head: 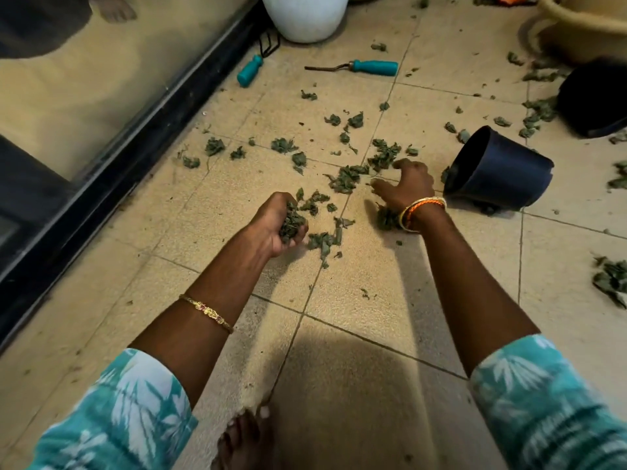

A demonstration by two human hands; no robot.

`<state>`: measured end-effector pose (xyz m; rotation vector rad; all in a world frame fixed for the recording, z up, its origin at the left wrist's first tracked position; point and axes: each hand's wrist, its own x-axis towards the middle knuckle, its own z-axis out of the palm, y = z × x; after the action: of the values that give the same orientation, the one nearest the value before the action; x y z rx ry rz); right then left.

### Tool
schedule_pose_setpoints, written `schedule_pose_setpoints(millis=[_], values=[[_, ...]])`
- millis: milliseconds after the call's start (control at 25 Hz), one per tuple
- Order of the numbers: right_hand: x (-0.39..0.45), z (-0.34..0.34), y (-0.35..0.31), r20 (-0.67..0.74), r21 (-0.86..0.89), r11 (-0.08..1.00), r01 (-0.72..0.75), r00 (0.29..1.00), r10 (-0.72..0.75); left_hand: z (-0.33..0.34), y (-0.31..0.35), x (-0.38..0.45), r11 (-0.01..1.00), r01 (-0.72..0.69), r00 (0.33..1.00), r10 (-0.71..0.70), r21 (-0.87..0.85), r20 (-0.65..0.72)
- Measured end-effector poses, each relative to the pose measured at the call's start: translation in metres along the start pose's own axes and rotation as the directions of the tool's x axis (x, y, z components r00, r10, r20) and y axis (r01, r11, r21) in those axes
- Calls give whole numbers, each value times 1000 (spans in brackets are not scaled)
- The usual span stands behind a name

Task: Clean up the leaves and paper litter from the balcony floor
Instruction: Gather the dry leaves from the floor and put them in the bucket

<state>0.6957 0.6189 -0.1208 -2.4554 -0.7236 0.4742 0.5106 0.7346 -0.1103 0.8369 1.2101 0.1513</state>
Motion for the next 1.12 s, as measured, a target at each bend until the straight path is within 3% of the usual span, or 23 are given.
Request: schedule_pose_setpoints(millis=[80,160,360,480,560,680,760,840,920,1000,1120], values=[[18,7,14,45,-168,981,-98,993,107,-4,1,8,997,35,998,-30,-74,62],[25,19,17,65,-257,962,-92,991,113,-5,0,12,994,64,988,-50,-93,143],[19,55,-5,22,-270,951,150,988,-150,-12,-5,25,998,36,987,-42,43,152],[10,67,-10,-15,-353,896,270,956,-294,-20,-6,36,997,76,988,-77,13,133],[8,70,-12,-78,-377,889,260,947,-311,-23,-7,38,996,89,990,-85,-32,115],[10,62,-16,-155,-243,957,159,967,-201,-26,-8,33,987,117,987,-103,-114,125],[0,52,-23,-165,7,997,73,984,-71,-28,-9,30,977,135,984,-112,-162,140],[-27,48,-39,-107,388,922,18,994,26,-30,-10,27,973,146,982,-120,-178,149],[-61,60,-65,-12,651,759,3,1000,6,-28,-16,23,972,150,976,-115,-183,186],[-89,82,-86,-83,682,724,102,995,-62,-22,-21,18,967,138,969,-87,-215,232],[-108,110,-95,-242,505,789,350,935,-261,-20,-26,13,931,135,974,-62,-340,216]])
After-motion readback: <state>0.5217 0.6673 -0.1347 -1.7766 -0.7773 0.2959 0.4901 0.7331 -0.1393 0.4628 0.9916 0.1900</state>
